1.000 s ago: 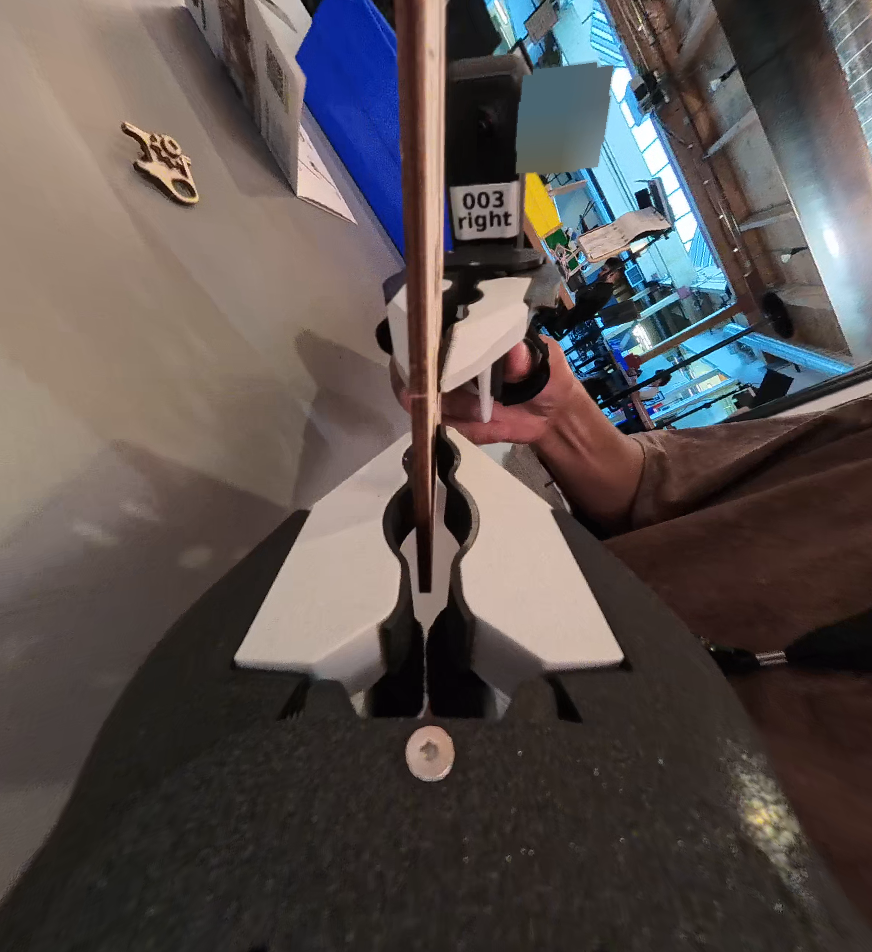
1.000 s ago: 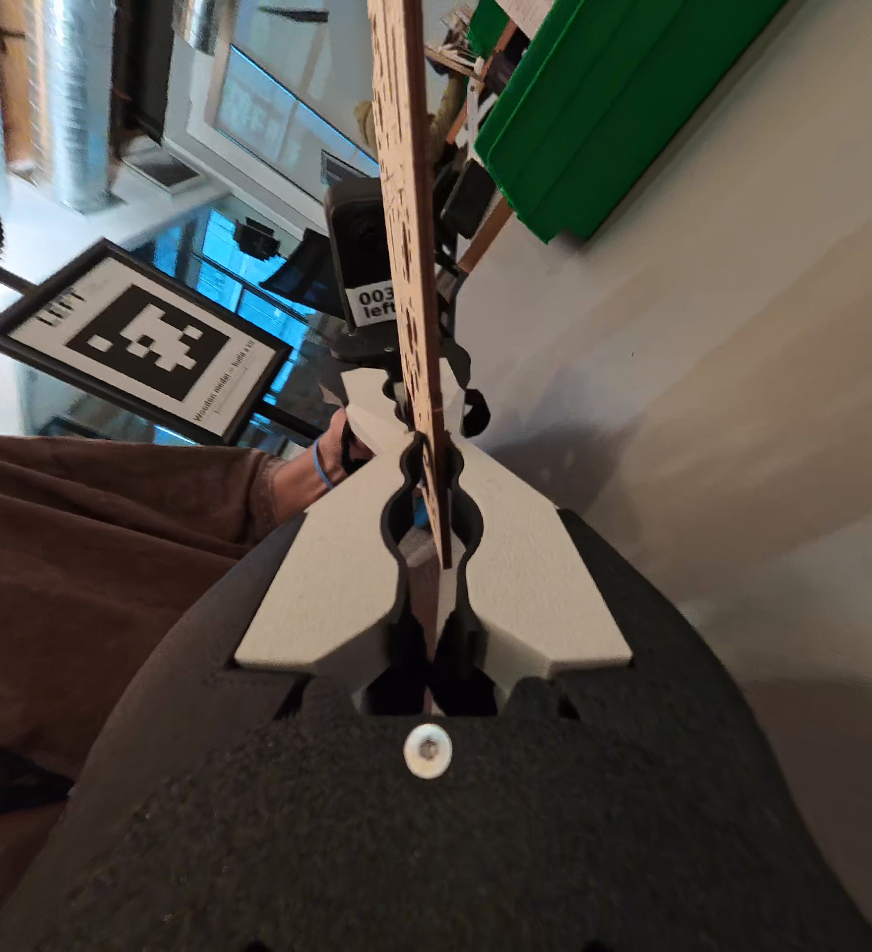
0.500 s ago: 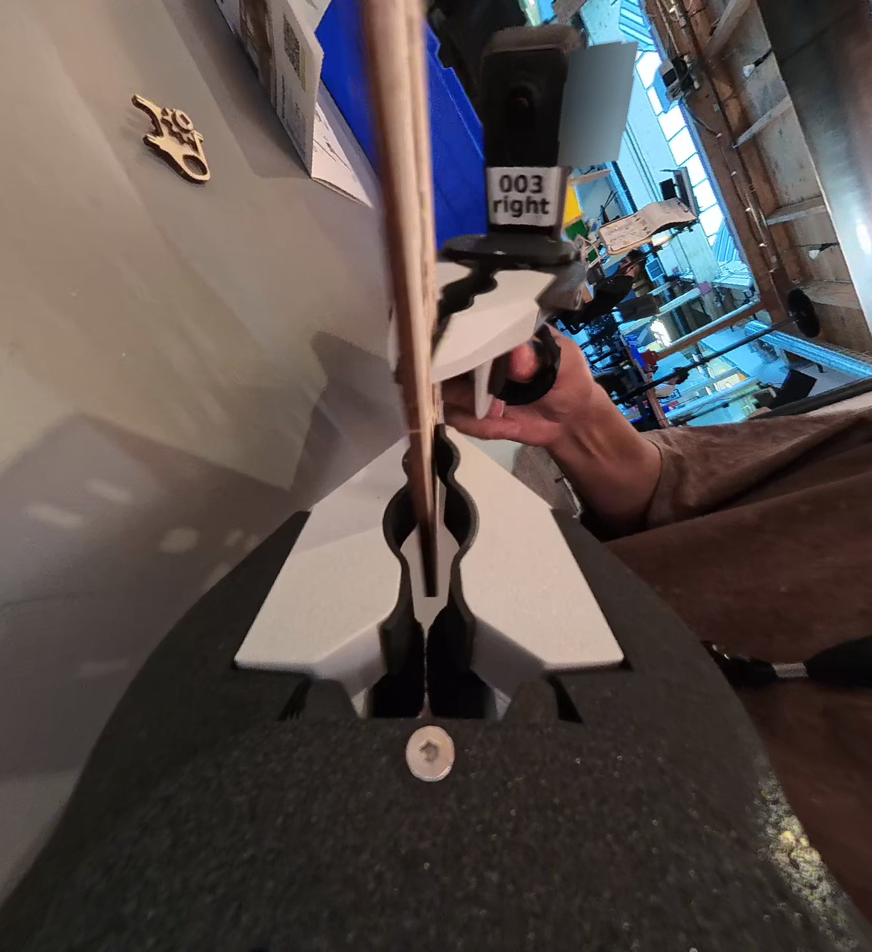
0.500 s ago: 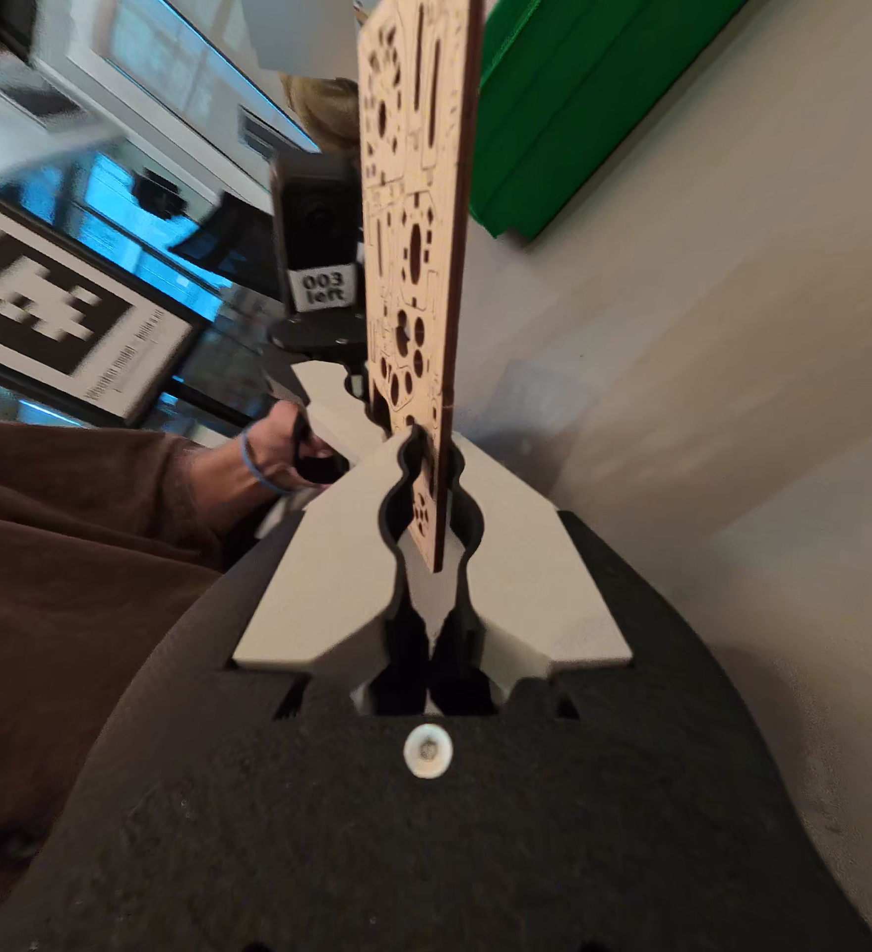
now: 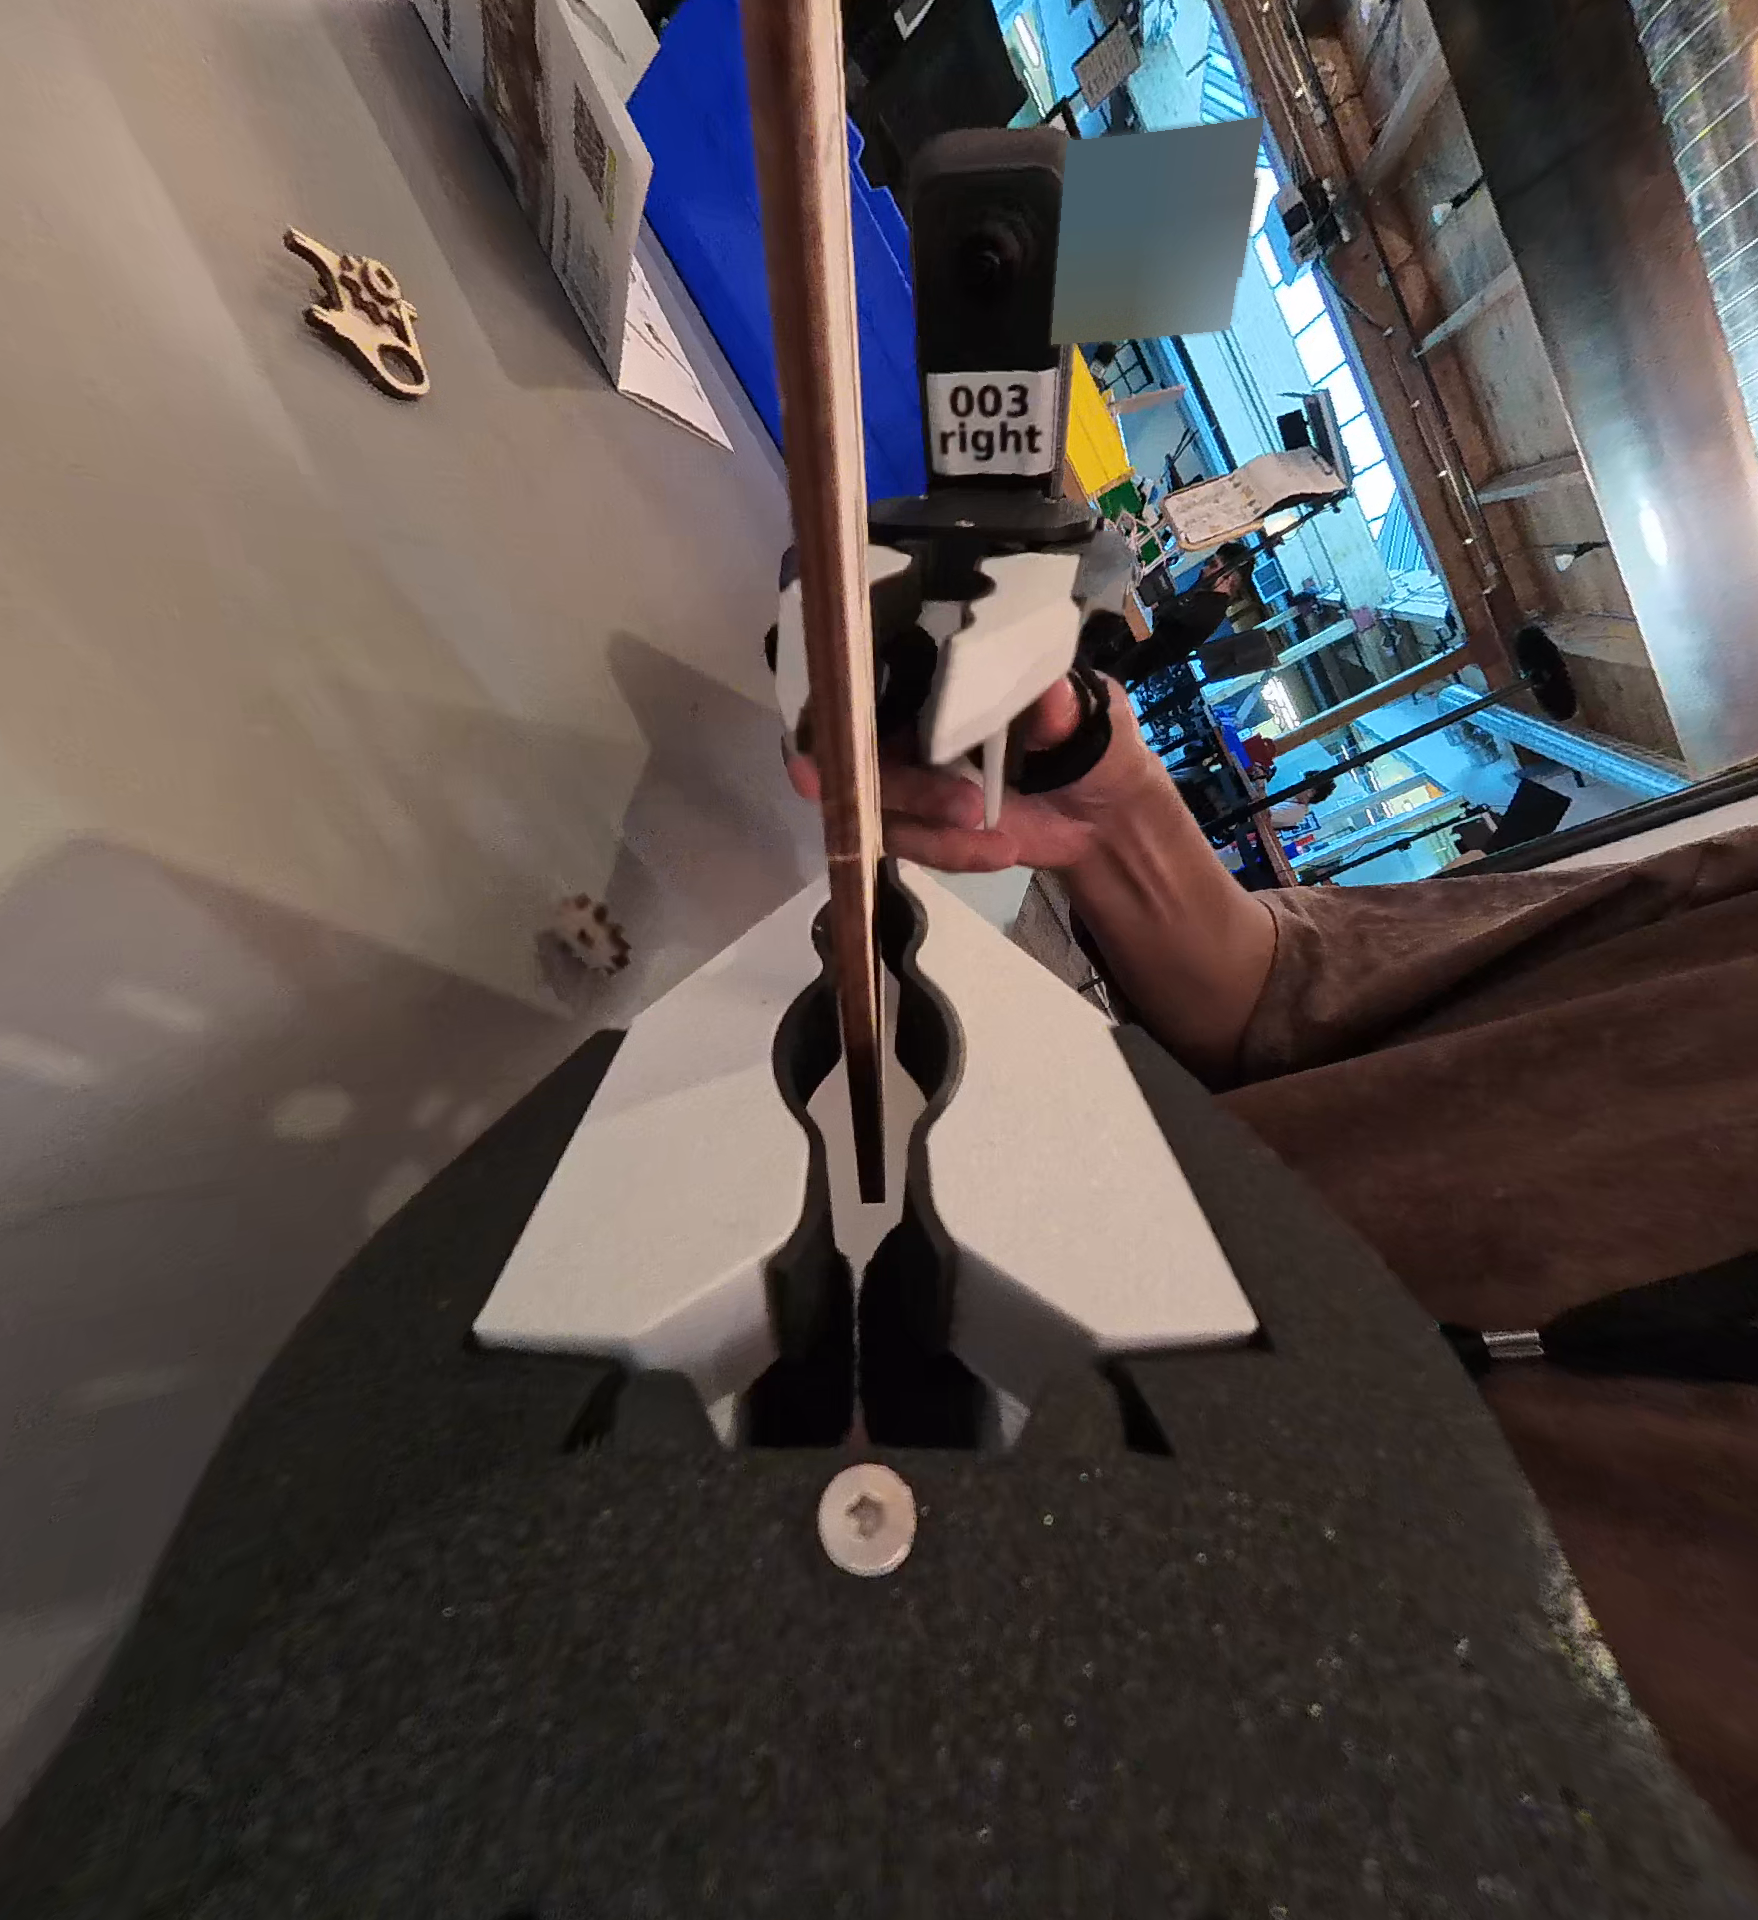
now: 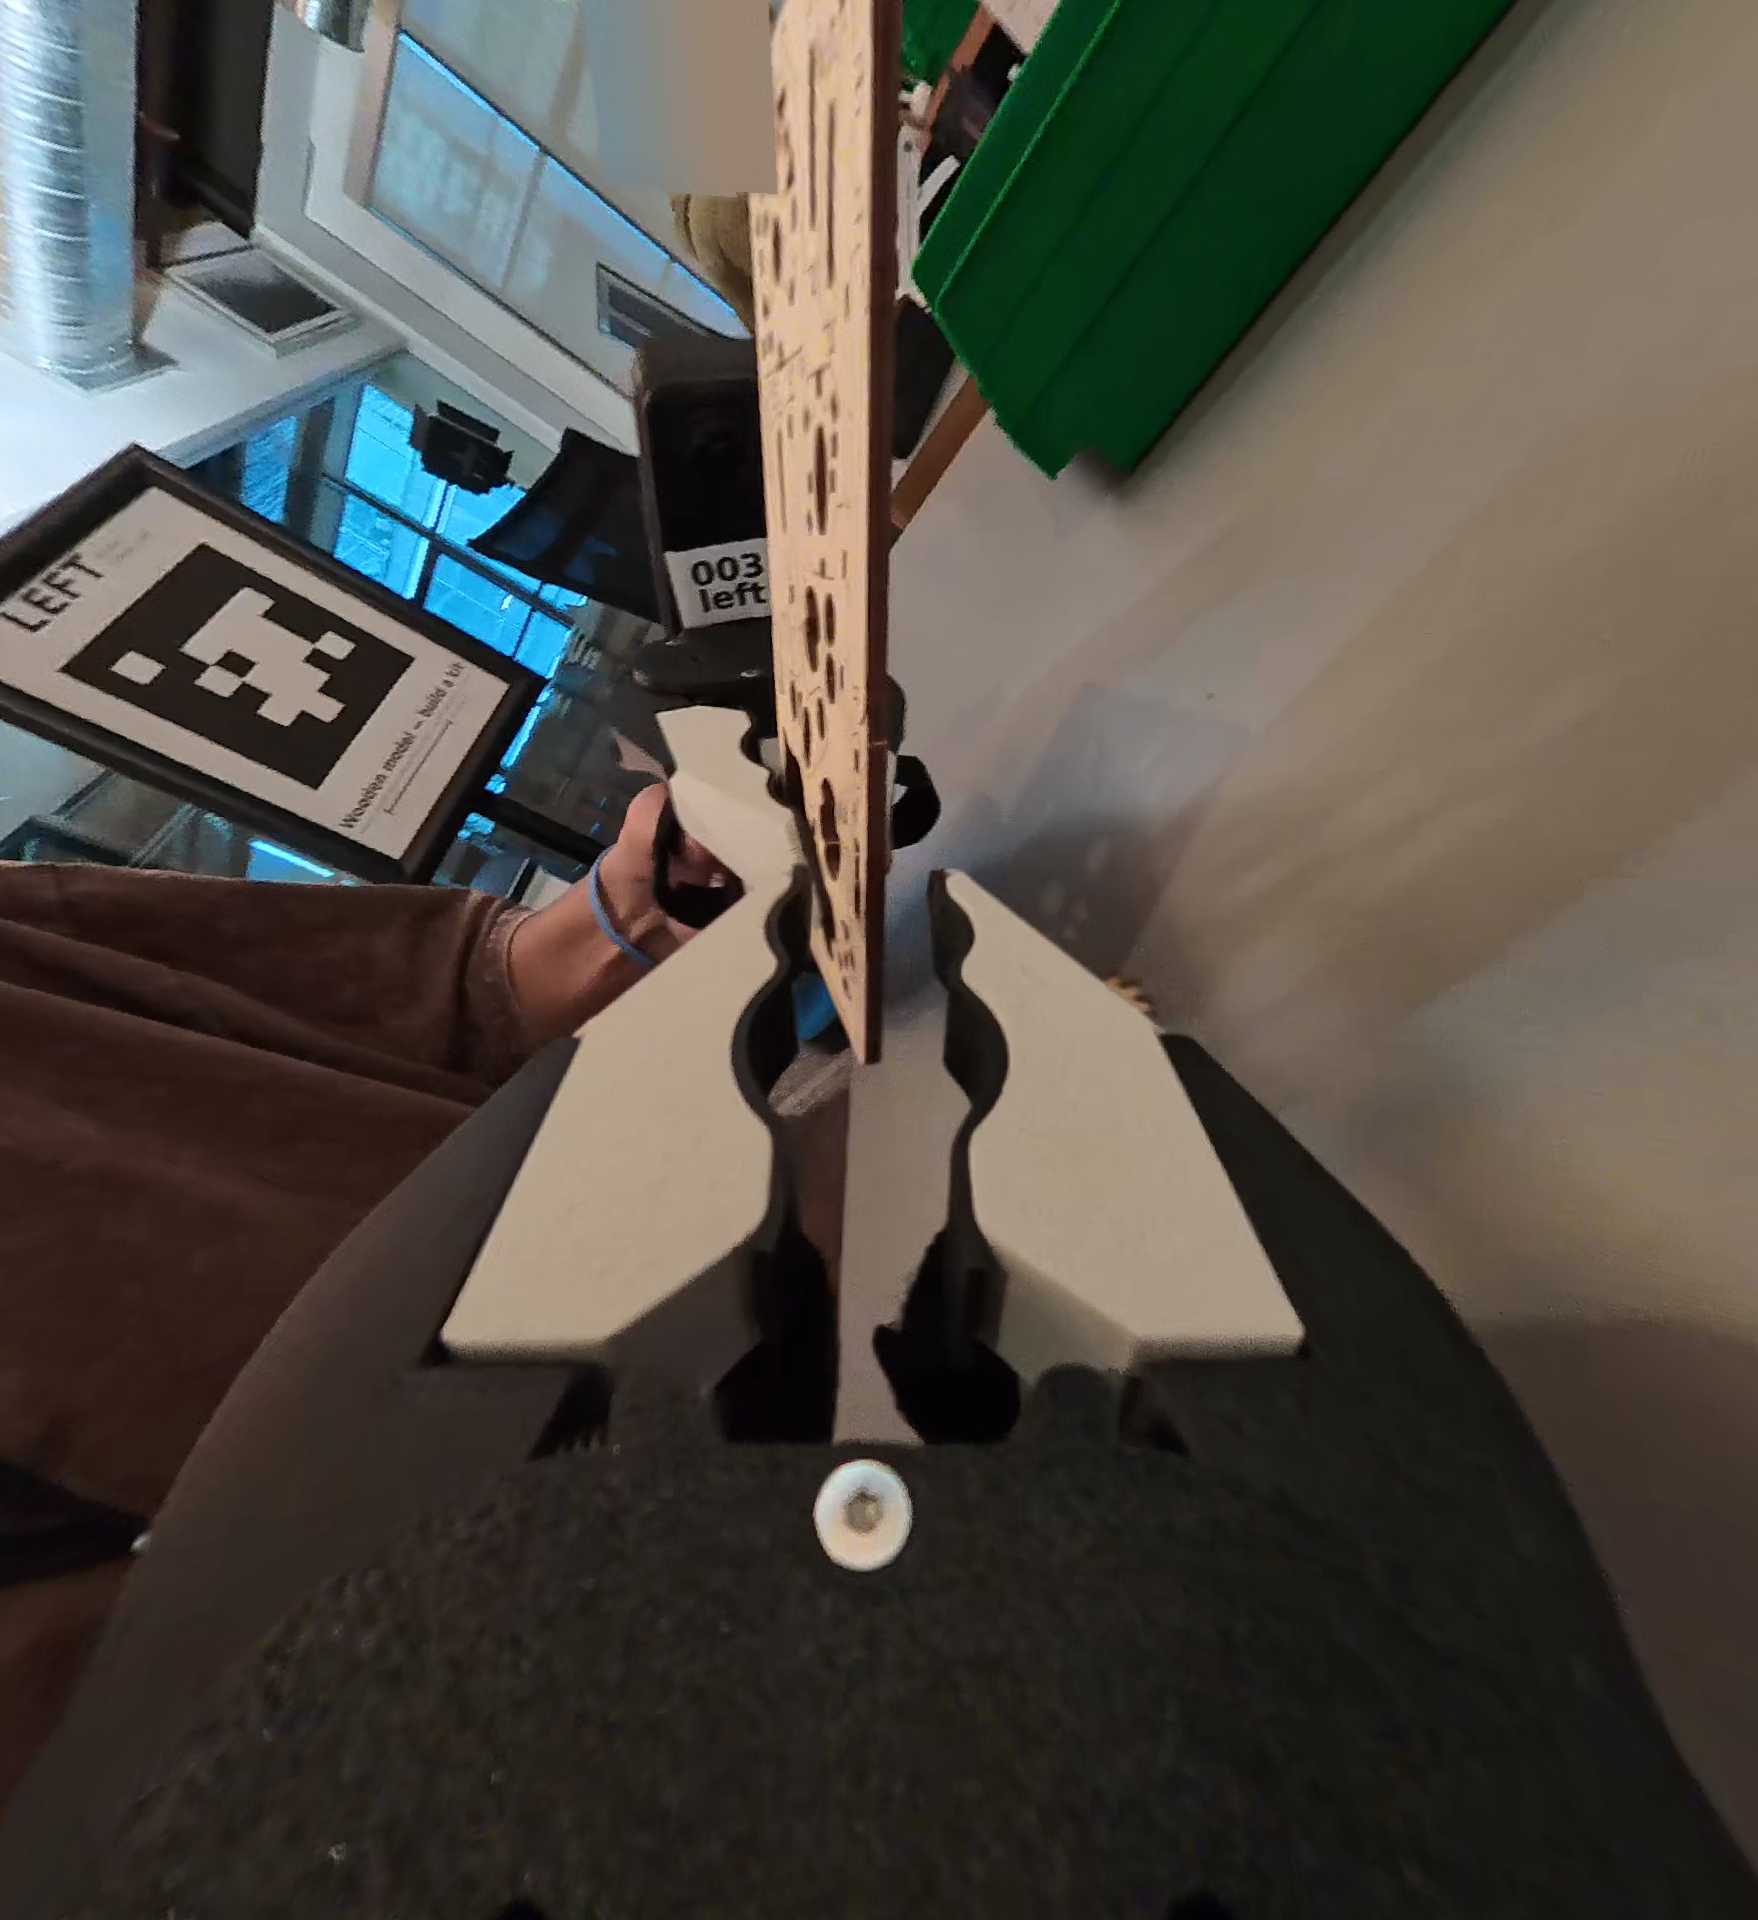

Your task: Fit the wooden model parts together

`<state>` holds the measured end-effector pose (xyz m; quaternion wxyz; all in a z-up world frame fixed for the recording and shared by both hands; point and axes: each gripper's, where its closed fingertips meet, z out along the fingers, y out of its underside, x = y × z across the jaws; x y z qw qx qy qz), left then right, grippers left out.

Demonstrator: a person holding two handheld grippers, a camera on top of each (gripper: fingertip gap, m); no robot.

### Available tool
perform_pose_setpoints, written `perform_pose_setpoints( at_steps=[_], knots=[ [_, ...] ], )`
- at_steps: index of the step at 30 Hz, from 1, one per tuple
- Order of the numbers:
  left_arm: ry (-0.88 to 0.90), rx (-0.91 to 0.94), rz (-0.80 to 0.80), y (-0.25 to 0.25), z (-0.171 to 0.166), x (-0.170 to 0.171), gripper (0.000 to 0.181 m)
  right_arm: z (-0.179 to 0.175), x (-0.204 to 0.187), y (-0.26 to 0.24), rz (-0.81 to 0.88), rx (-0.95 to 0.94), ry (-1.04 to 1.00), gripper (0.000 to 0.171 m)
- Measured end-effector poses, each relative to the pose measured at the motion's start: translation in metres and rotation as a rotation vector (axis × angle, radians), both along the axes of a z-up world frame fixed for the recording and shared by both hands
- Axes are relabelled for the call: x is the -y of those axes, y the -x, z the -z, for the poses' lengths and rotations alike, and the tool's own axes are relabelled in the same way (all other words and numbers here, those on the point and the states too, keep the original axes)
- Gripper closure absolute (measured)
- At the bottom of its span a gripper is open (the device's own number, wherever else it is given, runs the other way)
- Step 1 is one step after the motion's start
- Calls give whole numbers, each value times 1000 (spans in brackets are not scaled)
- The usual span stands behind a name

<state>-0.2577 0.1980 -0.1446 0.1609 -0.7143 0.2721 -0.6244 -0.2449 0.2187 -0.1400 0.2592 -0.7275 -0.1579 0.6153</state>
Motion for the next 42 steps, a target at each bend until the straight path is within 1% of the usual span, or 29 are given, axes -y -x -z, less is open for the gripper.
perform_pose_setpoints(
  at_steps=[3,6,11,15,22,24,27,29,31,33,36,37,38,39,42],
  knots=[
    [21,-13,1,1,4,1,180,4,-2,-4,6,36,-22,150],
    [38,1,0,1,3,0,180,1,4,0,-33,23,-26,158],
    [45,25,24,-1,-2,5,180,-3,5,2,-35,2,-31,165],
    [43,24,26,-1,-2,6,180,-3,7,1,-45,6,-28,165],
    [-4,-3,-3,-2,-1,5,180,-1,4,0,-11,126,-113,166],
    [-20,-2,-13,-2,-2,4,180,-2,4,0,-1,171,-185,166],
    [-42,-15,-21,-3,-1,3,180,0,2,0,18,167,-165,166],
    [-63,-29,-22,-3,1,4,180,2,2,0,21,131,-110,165],
    [-79,-37,-18,-3,1,5,180,3,3,1,13,133,-117,165],
    [-70,37,0,-2,-13,6,180,-17,7,3,-19,-15,-104,167],
    [-38,97,25,-3,-25,8,180,-28,11,1,-69,-108,-81,168],
    [-35,96,16,-4,-25,6,177,-26,6,0,-38,-95,-82,168],
    [-24,87,13,-4,-23,5,161,-21,4,0,-18,-57,-98,168],
    [-2,88,22,-5,-21,6,154,-22,6,2,-24,-49,-105,169],
    [29,112,30,-6,-23,8,155,-24,15,12,-68,-45,-118,168]
  ],
)
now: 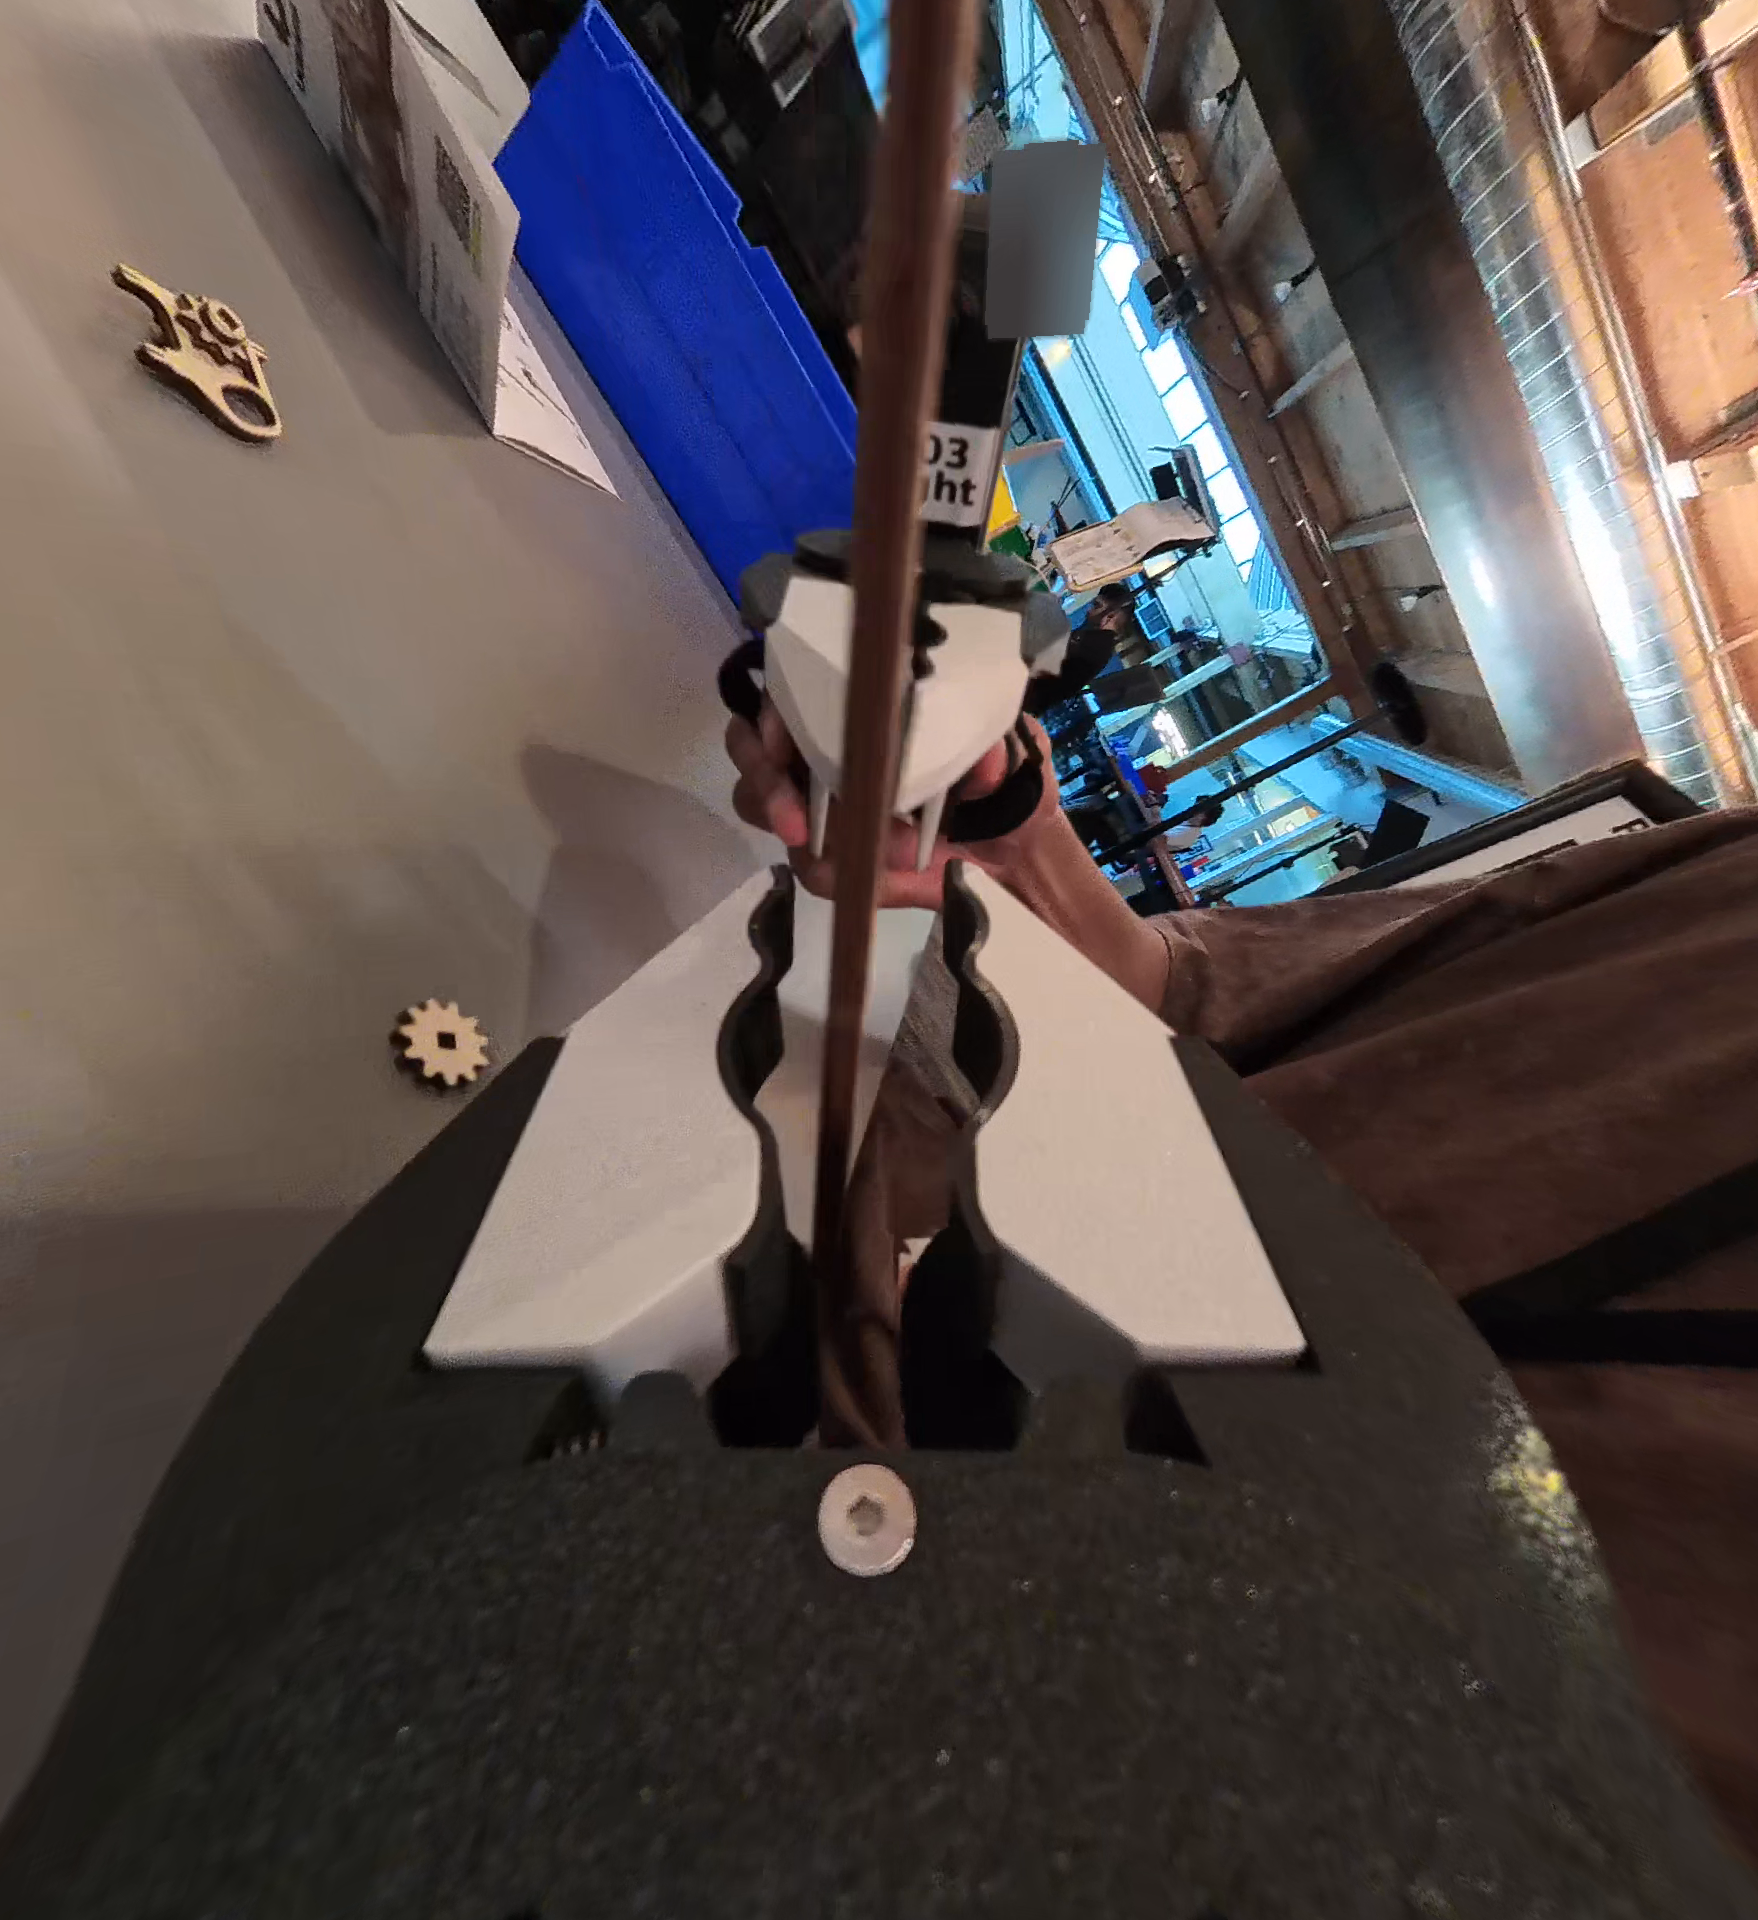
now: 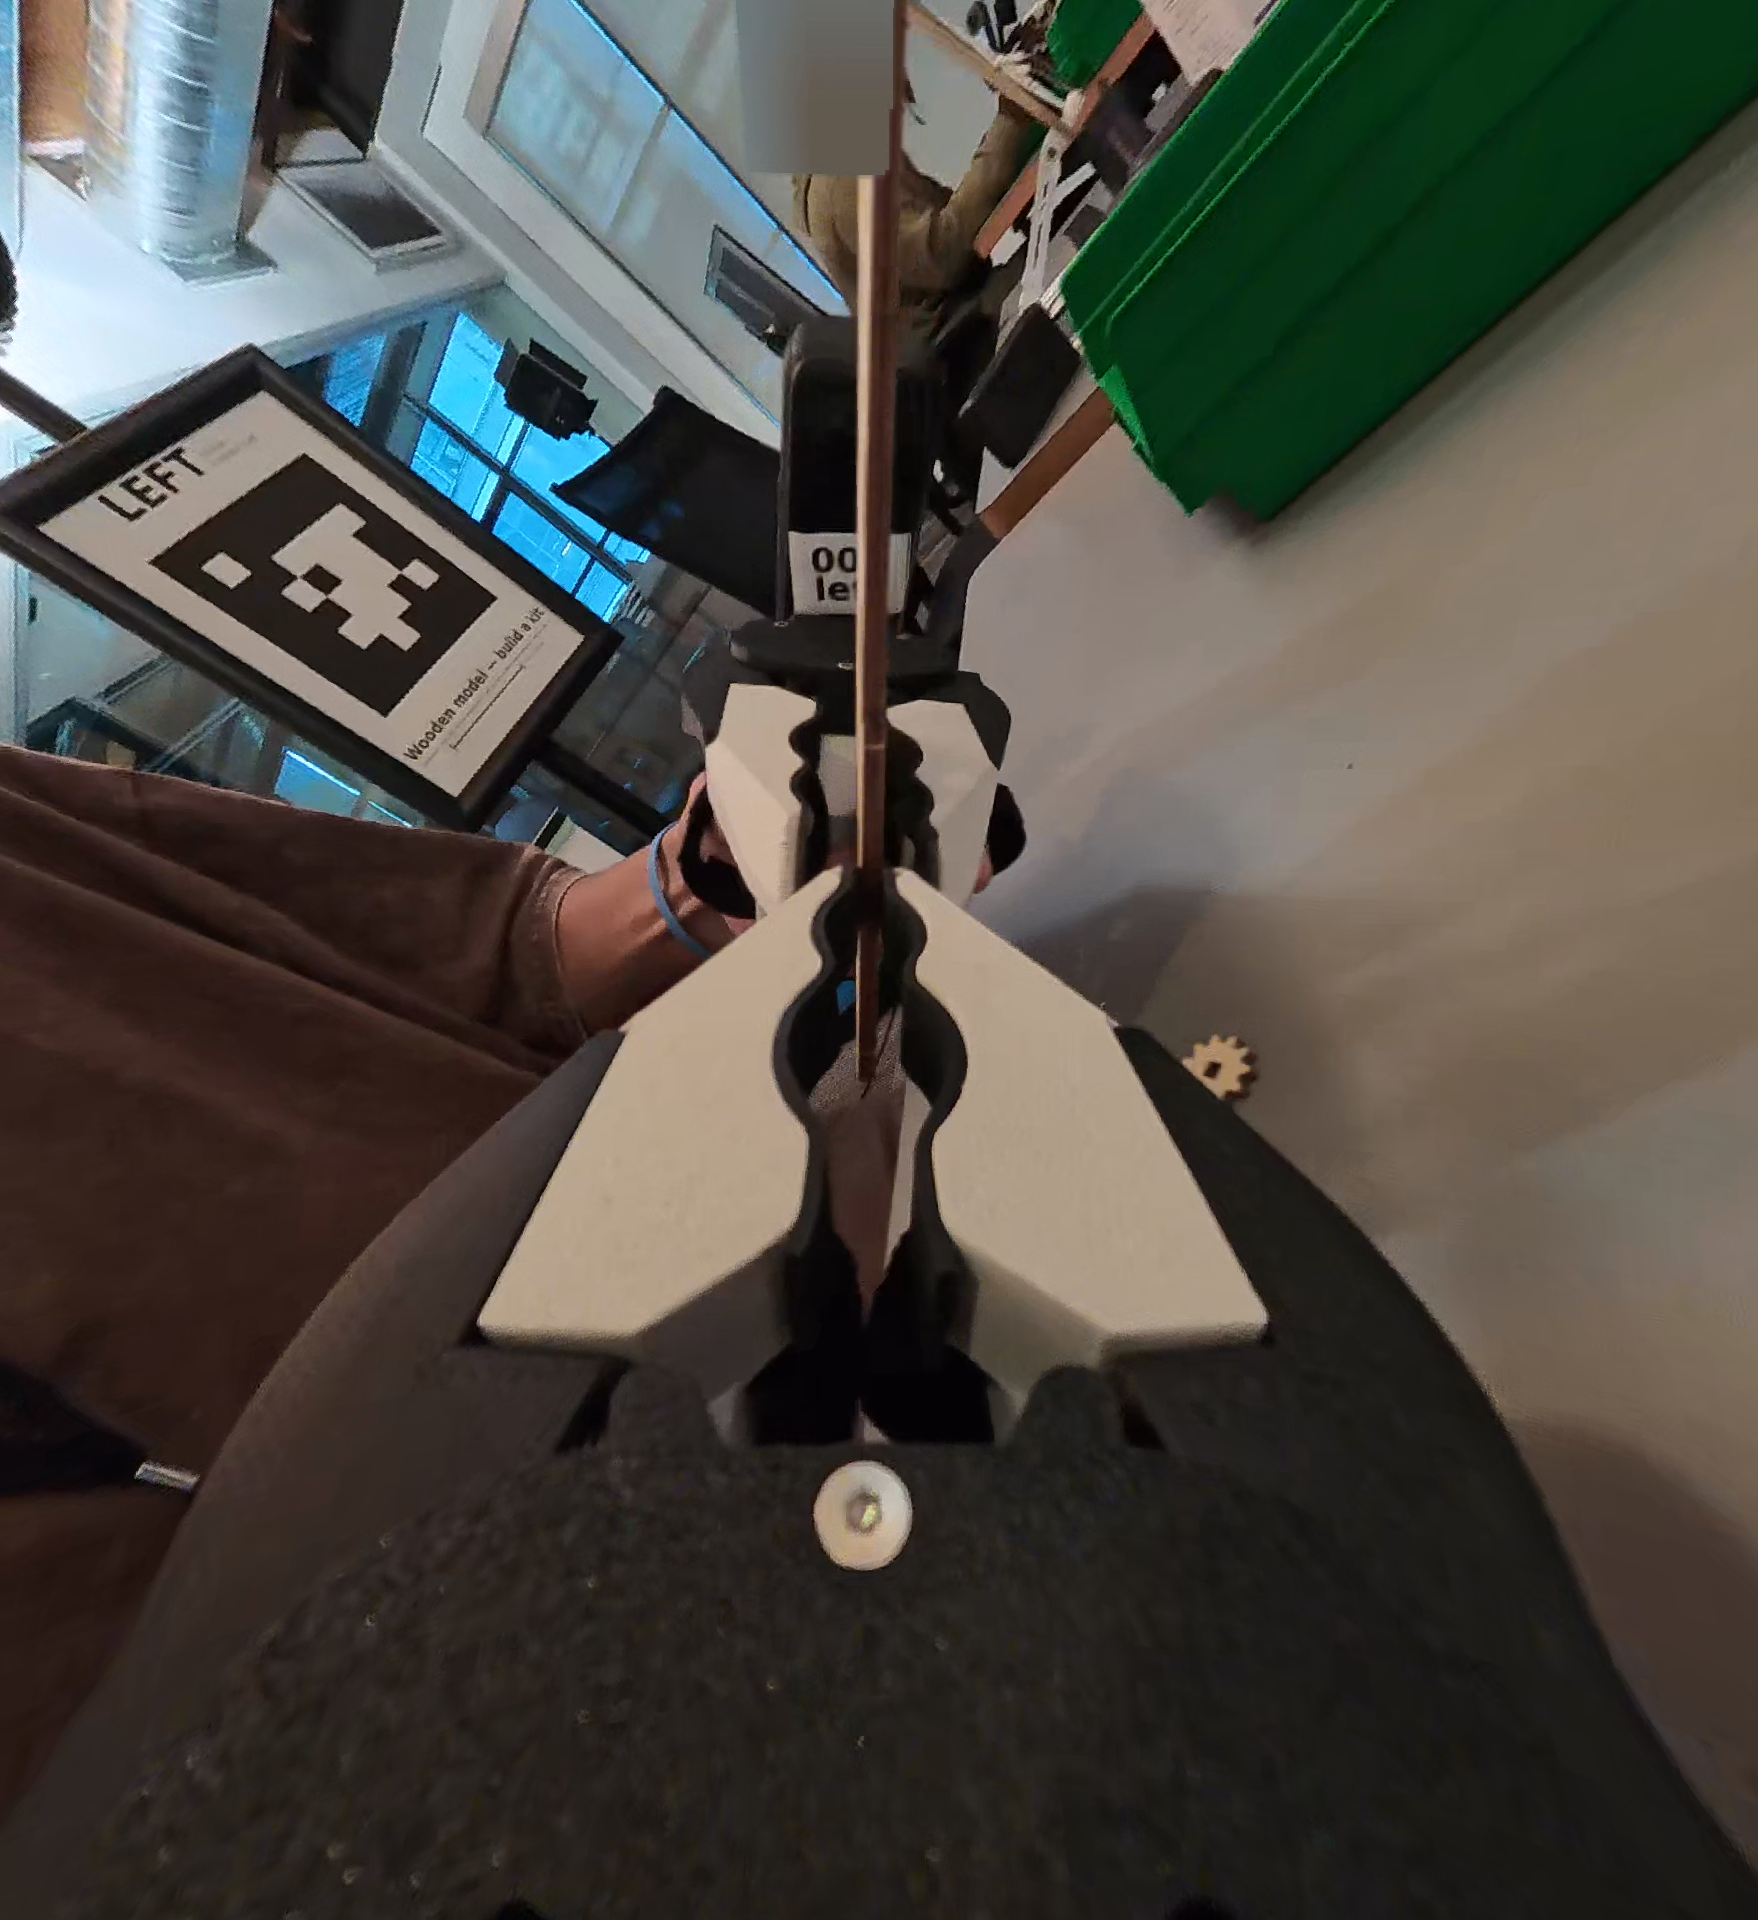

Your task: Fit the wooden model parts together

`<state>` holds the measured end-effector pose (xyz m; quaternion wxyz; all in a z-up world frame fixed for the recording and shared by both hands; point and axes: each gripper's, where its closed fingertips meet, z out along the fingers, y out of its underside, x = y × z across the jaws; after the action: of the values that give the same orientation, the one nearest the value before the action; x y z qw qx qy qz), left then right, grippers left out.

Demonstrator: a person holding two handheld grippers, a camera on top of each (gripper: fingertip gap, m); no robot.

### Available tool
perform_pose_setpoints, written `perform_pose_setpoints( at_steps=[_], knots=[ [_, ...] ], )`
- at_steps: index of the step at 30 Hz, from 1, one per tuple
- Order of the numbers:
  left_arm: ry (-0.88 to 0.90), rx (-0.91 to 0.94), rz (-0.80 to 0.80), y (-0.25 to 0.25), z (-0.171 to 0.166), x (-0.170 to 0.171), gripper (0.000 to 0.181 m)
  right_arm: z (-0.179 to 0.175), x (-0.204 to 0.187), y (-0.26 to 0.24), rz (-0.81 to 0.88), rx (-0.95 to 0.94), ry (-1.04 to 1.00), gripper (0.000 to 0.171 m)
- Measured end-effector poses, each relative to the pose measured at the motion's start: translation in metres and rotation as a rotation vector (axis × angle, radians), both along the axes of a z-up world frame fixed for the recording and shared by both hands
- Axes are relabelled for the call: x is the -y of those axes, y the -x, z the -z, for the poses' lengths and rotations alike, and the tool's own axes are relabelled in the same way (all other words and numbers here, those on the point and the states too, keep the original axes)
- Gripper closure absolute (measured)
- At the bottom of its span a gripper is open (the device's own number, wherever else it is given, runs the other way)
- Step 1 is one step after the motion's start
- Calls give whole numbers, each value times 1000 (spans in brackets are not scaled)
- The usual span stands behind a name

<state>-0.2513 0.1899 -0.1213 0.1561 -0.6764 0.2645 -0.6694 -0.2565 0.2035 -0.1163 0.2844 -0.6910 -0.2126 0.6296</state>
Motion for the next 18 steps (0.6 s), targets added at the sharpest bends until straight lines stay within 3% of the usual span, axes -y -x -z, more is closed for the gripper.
perform_pose_setpoints(
  at_steps=[5,18],
  knots=[
    [-49,-26,40,-2,2,11,179,-4,2,6,0,-51,29,169],
    [-185,-107,97,-1,11,25,179,3,19,6,-122,20,-20,168]
  ],
)
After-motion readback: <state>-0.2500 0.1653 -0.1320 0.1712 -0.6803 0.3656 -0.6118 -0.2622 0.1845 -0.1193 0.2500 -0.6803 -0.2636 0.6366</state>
